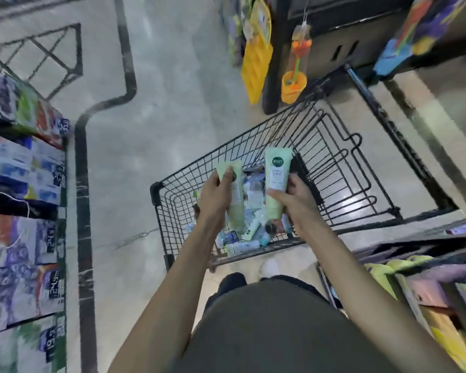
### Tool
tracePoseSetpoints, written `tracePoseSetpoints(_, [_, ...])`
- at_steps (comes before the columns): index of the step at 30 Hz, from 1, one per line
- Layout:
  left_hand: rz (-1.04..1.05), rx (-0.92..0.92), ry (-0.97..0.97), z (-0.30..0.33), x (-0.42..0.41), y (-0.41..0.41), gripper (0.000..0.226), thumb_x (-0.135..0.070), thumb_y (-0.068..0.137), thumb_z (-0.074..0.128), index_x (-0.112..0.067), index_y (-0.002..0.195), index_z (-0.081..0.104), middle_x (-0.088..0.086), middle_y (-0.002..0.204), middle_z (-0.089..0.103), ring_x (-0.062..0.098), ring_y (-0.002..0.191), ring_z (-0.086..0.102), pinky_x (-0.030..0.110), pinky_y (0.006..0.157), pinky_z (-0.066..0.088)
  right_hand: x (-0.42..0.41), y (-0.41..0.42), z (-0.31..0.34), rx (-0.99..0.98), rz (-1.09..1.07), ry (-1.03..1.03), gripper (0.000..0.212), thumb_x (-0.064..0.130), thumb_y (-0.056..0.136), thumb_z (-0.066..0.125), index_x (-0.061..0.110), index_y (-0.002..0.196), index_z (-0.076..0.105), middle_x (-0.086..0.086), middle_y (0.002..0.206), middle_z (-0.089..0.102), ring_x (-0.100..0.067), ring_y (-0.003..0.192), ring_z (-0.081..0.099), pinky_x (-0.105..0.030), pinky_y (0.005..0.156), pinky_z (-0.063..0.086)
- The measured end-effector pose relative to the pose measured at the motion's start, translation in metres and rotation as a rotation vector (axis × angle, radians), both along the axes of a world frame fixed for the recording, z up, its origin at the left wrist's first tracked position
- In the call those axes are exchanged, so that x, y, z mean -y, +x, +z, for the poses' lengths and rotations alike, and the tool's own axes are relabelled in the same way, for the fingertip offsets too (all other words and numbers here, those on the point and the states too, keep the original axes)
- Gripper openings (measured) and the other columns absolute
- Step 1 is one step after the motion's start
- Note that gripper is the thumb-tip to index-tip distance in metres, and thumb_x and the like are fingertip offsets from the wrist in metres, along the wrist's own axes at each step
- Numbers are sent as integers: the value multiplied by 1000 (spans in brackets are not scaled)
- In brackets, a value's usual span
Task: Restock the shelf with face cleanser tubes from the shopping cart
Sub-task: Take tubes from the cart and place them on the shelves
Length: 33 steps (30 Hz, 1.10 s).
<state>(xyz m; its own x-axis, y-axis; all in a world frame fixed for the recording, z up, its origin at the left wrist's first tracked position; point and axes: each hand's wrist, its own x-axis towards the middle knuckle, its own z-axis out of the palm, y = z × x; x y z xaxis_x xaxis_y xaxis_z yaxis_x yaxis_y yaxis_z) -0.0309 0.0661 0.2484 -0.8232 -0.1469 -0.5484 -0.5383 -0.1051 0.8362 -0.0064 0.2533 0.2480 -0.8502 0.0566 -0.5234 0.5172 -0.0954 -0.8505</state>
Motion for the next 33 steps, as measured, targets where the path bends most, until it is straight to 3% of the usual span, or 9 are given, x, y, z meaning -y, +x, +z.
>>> tracePoseSetpoints(3, [-120,-39,-17,11,-5,-4,85,-81,82,61,-23,144,49,11,129,68,33,107,72,56,89,59,-1,14,19,-41,-62,-37,43,10,88,77,35,120,64,1,114,77,-23,105,74,-59,98,56])
tracePoseSetpoints(5, [-195,-97,5,32,-11,-3,74,-72,92,55,-20,144,46,17,125,68,34,95,75,49,77,62,-1,26,27,-60,-128,-49,50,9,88,77,27,132,62,1,116,76,-22,107,74,-58,101,54])
tracePoseSetpoints(10, [-366,-42,65,37,-19,-3,82,-82,83,53,-26,143,48,22,143,55,43,118,64,64,95,53,0,68,39,-98,-336,-86,46,2,90,74,23,129,63,-5,119,75,-28,109,72,-57,98,56])
tracePoseSetpoints(13, [-514,23,165,59,-26,14,50,-42,86,63,-10,123,57,16,107,66,31,83,66,45,78,57,1,100,44,-115,-448,-95,48,3,89,75,21,131,63,-7,119,75,-31,111,72,-55,94,58])
tracePoseSetpoints(15, [-627,11,217,67,-32,29,23,-6,86,56,-9,109,54,16,97,59,29,81,60,42,74,55,0,122,48,-134,-527,-99,44,2,87,76,24,124,65,-9,116,76,-35,108,72,-56,93,58])
tracePoseSetpoints(18, [-840,-35,217,69,-40,47,36,19,83,53,0,114,60,19,99,68,33,85,68,41,72,59,1,159,54,-157,-656,-76,46,2,84,79,23,123,66,-11,112,77,-39,103,73,-58,94,57])
tracePoseSetpoints(23, [-983,-76,254,72,-63,89,28,2,89,69,-2,117,69,26,115,71,47,102,68,59,86,57,2,224,68,-185,-844,-57,42,1,85,79,22,119,66,-11,109,78,-34,98,76,-49,88,60])
tracePoseSetpoints(27, [-1073,-45,395,80,-86,129,33,0,96,63,-4,129,60,22,123,69,35,102,71,52,80,61,3,275,77,-217,-944,-42,45,-1,88,75,17,128,64,-16,107,78,-39,90,76,-46,80,61])
tracePoseSetpoints(33, [-1188,-29,444,82,-121,190,36,-15,99,67,-15,134,58,22,124,68,38,95,69,52,79,59,-1,345,84,-251,-1125,-15,48,0,87,76,18,129,63,-10,110,79,-36,95,76,-52,90,60])
